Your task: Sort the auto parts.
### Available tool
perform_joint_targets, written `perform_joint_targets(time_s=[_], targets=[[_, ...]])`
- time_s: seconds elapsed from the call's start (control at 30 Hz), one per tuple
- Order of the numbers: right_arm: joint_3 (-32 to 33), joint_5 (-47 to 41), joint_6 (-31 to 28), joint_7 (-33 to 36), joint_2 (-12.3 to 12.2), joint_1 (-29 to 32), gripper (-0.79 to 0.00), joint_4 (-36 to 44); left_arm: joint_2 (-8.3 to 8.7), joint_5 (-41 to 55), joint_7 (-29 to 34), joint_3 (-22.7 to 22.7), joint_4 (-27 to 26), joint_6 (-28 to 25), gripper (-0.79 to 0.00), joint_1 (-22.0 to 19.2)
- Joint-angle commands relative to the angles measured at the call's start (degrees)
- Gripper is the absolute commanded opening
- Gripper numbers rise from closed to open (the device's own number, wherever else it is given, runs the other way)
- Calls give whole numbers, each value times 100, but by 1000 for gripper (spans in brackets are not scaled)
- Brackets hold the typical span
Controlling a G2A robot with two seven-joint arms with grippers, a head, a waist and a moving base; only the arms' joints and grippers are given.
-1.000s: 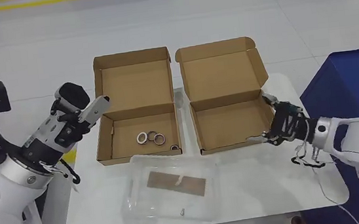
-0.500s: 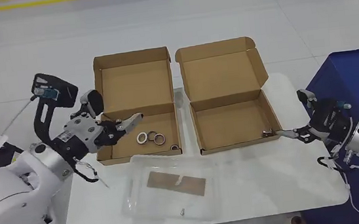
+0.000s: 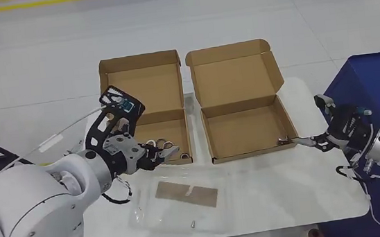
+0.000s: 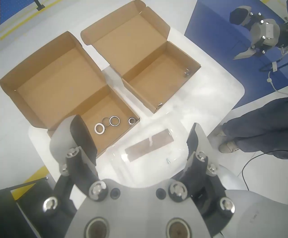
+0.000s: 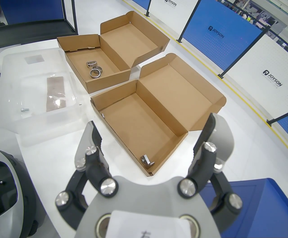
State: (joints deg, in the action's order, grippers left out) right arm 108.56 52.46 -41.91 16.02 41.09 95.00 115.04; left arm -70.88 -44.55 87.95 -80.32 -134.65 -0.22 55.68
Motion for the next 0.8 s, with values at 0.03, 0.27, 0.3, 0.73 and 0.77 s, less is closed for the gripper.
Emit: perform_joint_targets(time_s=[0.03,0.27,0.3,0.73,0.77], targets=[[0,0,0,0,0,0,0,0,0,1,1,1,0,1,0,0],[0,0,0,0,0,0,0,0,5,-60,-110,1,0,22,0,55],[0,0,0,0,0,0,0,0,13,-160,-134,14,0,97,0,106],[0,0,0,0,0,0,0,0,441,-1142,5,1984,0,1651,0,577],[0,0,0,0,0,0,0,0,481,-1081,5,1980,0,1651,0,652]])
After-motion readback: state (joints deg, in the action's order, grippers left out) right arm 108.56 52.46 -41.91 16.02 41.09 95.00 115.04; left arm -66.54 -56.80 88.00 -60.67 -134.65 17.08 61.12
